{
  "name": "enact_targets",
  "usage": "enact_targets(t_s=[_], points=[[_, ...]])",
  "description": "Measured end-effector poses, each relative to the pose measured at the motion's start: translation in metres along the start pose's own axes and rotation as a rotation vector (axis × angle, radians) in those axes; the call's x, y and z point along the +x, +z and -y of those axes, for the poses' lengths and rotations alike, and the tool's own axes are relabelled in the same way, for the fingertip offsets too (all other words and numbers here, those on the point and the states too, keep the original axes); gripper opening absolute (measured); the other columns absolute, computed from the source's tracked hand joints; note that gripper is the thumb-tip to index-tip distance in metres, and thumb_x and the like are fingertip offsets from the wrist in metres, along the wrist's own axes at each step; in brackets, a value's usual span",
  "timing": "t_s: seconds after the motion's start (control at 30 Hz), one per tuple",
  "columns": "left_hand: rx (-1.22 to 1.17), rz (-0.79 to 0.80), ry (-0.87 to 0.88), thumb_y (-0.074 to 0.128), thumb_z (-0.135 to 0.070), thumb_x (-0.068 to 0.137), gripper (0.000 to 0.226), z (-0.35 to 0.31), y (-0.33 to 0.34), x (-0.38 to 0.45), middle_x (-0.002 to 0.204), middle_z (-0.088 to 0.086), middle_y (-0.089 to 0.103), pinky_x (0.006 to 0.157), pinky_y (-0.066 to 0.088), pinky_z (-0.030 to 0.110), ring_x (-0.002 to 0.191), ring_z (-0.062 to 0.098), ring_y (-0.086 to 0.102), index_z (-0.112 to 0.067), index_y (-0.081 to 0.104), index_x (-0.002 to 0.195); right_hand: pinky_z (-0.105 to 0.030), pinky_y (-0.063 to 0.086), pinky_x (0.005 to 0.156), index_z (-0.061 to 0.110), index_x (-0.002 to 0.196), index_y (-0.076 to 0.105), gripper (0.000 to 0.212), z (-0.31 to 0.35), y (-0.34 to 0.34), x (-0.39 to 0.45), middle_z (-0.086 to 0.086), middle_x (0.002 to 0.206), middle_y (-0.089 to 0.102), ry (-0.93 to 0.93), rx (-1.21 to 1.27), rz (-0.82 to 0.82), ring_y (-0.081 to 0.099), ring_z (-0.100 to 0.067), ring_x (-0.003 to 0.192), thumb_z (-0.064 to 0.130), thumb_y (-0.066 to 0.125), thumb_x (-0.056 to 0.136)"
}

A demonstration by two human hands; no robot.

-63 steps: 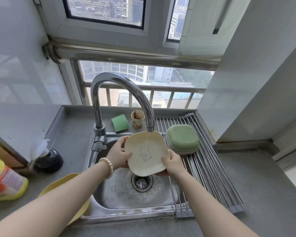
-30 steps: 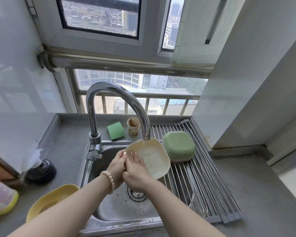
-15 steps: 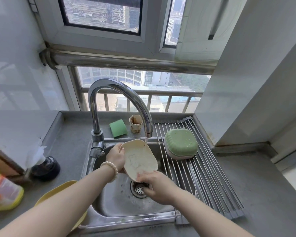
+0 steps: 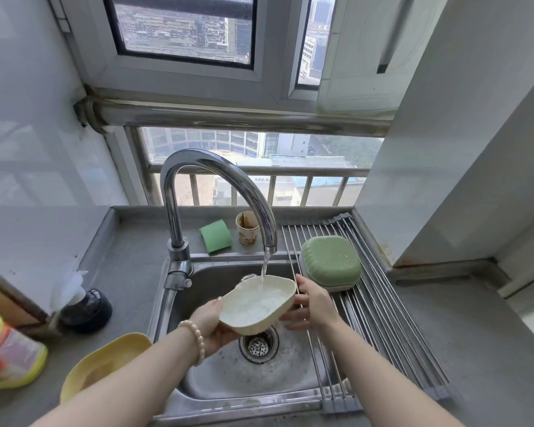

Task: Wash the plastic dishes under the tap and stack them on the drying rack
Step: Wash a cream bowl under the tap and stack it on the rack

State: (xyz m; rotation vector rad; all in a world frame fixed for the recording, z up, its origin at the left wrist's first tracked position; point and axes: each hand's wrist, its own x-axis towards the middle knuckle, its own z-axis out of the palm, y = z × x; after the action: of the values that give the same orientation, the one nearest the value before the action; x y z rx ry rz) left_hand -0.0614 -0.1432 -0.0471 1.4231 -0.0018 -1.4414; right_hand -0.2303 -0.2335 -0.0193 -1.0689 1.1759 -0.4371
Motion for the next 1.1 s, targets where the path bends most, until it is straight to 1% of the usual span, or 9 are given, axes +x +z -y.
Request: enact_targets(t_s=[0.07,0.13,0.27,0.47,0.57,0.77,0.9,1.0,1.1], points=[[-0.060,0.025,0.012,0.043,-0.019,0.101,0.017,0.009,0.002,0.001,0.088,0.015,0.067,0.044,0.056,0.034,0.068,0.027,0.066,-0.008,0.057,0.101,-0.043,0.058,0.057,0.015,0.102,0.059,0.028,0.004,0.004,-0.003,-0.017,0.093,0.065,0.063,-0.069,0.037,0.067,-0.035,0.069,0.039,0.045,0.097],[-0.102,0.040,0.051,0.039,-0.019,0.102,0.021,0.015,0.001,0.005,0.103,0.018,0.065,0.048,0.057,0.036,0.082,0.031,0.064,-0.008,0.055,0.110,-0.047,0.058,0.054,0.020,0.101,0.057,0.009,0.002,0.010,-0.002,-0.016,0.101,0.062,-0.013,-0.225,0.012,0.066,-0.036,0.080,0.023,0.052,0.093],[-0.093,0.011,0.155,0.036,-0.004,0.100,0.025,0.005,0.000,0.006,0.099,0.017,0.064,0.051,0.058,0.038,0.084,0.032,0.062,-0.011,0.060,0.105,-0.043,0.057,0.052,0.028,0.107,0.053,0.046,-0.009,0.010,0.004,-0.011,0.106,0.058,-0.124,-0.185,-0.027,0.062,-0.033,0.093,-0.009,0.037,0.083],[0.285,-0.039,0.351,0.040,0.016,0.084,0.047,-0.027,0.008,-0.002,0.089,0.009,0.067,0.059,0.053,0.034,0.077,0.026,0.061,-0.015,0.066,0.108,-0.053,0.057,0.072,0.010,0.109,0.058,0.017,-0.036,0.013,0.014,-0.013,0.101,0.064,-0.011,0.045,-0.142,0.063,-0.034,0.092,0.005,0.056,0.093],[0.426,-0.062,0.366,0.049,0.006,0.088,0.031,-0.040,0.012,-0.003,0.087,0.010,0.067,0.064,0.056,0.038,0.077,0.027,0.064,-0.013,0.066,0.105,-0.050,0.056,0.072,0.009,0.104,0.058,0.010,-0.039,0.025,0.016,-0.012,0.096,0.065,0.117,0.164,-0.136,0.063,-0.031,0.084,0.011,0.053,0.096],[0.359,-0.078,0.097,0.050,-0.018,0.098,0.020,-0.042,0.009,0.005,0.081,0.017,0.063,0.051,0.057,0.037,0.067,0.028,0.063,-0.001,0.059,0.098,-0.034,0.054,0.043,0.004,0.103,0.057,0.021,-0.021,0.020,0.006,-0.017,0.086,0.064,0.235,0.284,-0.113,0.061,-0.028,0.068,0.001,0.040,0.091],[-0.056,0.103,-0.125,0.035,-0.011,0.101,0.026,-0.025,0.022,0.010,0.093,0.019,0.065,0.077,0.046,0.050,0.093,0.036,0.062,0.002,0.058,0.105,-0.037,0.054,0.044,0.010,0.091,0.058,0.017,-0.002,0.004,-0.008,-0.018,0.087,0.059,0.032,0.118,-0.213,0.060,-0.031,0.070,0.004,0.042,0.091],[-0.191,0.216,-0.216,0.031,-0.023,0.102,0.038,-0.019,0.041,0.017,0.084,0.018,0.070,0.076,0.043,0.049,0.078,0.033,0.067,-0.003,0.062,0.097,-0.037,0.055,0.045,0.016,0.088,0.058,0.012,0.007,-0.006,-0.019,-0.014,0.092,0.060,-0.127,-0.052,-0.264,0.062,-0.033,0.078,0.009,0.048,0.092],[-0.211,0.191,-0.239,0.027,-0.032,0.100,0.040,-0.017,0.059,0.028,0.094,0.017,0.067,0.081,0.045,0.045,0.093,0.032,0.059,-0.009,0.060,0.098,-0.046,0.058,0.055,0.023,0.095,0.059,0.006,0.012,-0.014,-0.028,-0.005,0.095,0.062,-0.248,-0.146,-0.311,0.064,-0.028,0.086,0.022,0.057,0.089]])
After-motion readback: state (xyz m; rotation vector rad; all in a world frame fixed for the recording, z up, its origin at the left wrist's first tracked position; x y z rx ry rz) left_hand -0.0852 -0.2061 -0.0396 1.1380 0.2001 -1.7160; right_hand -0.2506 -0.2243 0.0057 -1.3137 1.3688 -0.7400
